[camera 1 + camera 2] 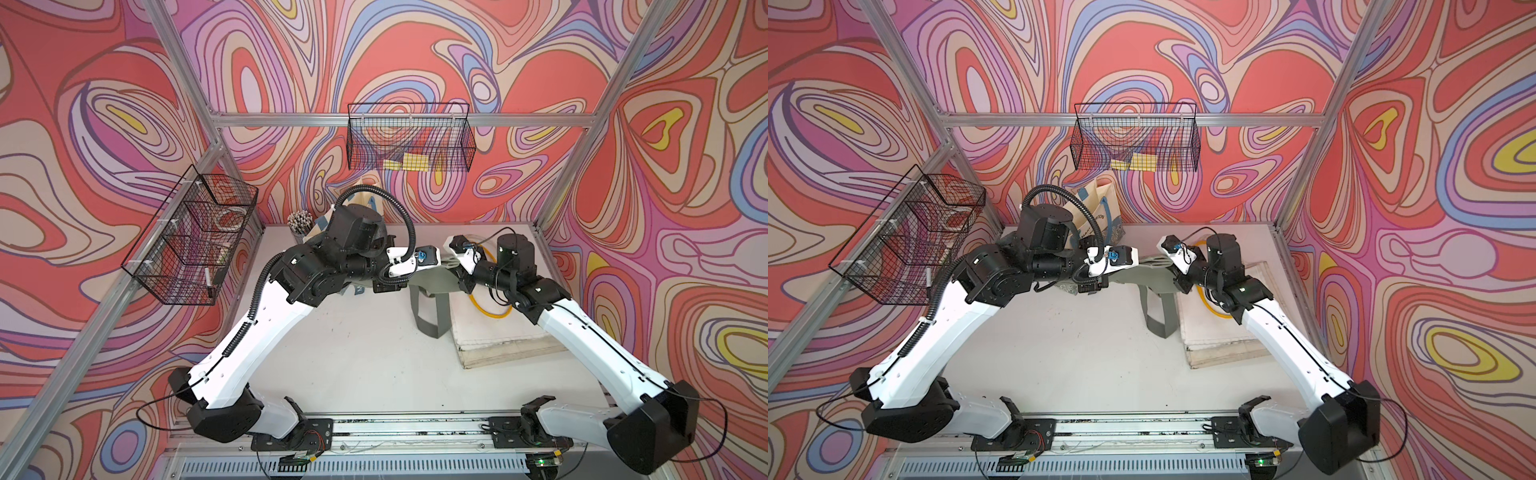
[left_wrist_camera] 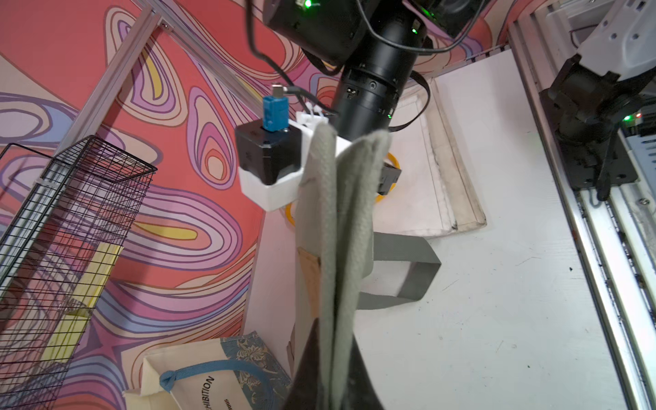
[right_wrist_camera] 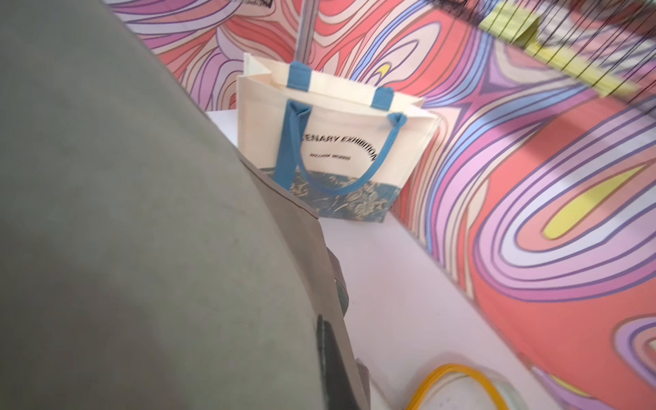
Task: Put away the canvas bag
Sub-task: Press the canvas bag, then move the canvas bag to the center of the board.
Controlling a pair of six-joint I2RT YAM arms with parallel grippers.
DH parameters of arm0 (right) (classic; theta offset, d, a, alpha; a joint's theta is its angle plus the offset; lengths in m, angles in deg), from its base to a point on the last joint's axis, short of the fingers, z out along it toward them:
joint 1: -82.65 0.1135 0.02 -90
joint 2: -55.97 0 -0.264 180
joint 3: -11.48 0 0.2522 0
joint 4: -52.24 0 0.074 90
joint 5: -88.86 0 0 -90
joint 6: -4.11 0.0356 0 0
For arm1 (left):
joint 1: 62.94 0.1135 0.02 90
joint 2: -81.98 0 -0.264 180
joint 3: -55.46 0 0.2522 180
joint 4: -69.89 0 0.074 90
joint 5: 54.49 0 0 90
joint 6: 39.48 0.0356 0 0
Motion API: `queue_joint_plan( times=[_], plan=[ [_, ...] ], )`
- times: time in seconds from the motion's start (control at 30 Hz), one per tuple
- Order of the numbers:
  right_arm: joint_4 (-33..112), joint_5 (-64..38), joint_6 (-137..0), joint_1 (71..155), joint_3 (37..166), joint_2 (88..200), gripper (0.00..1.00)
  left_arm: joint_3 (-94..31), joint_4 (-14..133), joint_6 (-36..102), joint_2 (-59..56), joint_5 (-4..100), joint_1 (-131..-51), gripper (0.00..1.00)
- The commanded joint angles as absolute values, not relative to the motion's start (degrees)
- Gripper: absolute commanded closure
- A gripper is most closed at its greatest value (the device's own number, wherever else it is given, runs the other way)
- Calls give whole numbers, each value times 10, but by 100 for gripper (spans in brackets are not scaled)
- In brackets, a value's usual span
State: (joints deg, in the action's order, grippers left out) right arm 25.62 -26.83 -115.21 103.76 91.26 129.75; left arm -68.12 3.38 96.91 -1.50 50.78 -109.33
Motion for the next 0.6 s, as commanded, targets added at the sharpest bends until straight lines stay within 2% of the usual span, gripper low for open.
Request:
queue_joint_plan(
  times=[0.0,0.17,0.3,0.5,0.57],
  plan=[
    [344,-161,-1193,1011,955,1363,100,-734,66,1003,-28,538,-1155,100],
    [466,-143,-1169,954,1010,1440,100,-726,109,992,-50,528,-1198,100],
    [519,-109,-1180,931,1035,1499,99,-655,183,972,-55,507,-1231,100],
    [593,-67,-1187,913,997,1563,88,-492,398,896,-92,458,-1287,100],
    [610,-53,-1171,907,976,1571,79,-462,488,880,-125,403,-1310,100]
  ],
)
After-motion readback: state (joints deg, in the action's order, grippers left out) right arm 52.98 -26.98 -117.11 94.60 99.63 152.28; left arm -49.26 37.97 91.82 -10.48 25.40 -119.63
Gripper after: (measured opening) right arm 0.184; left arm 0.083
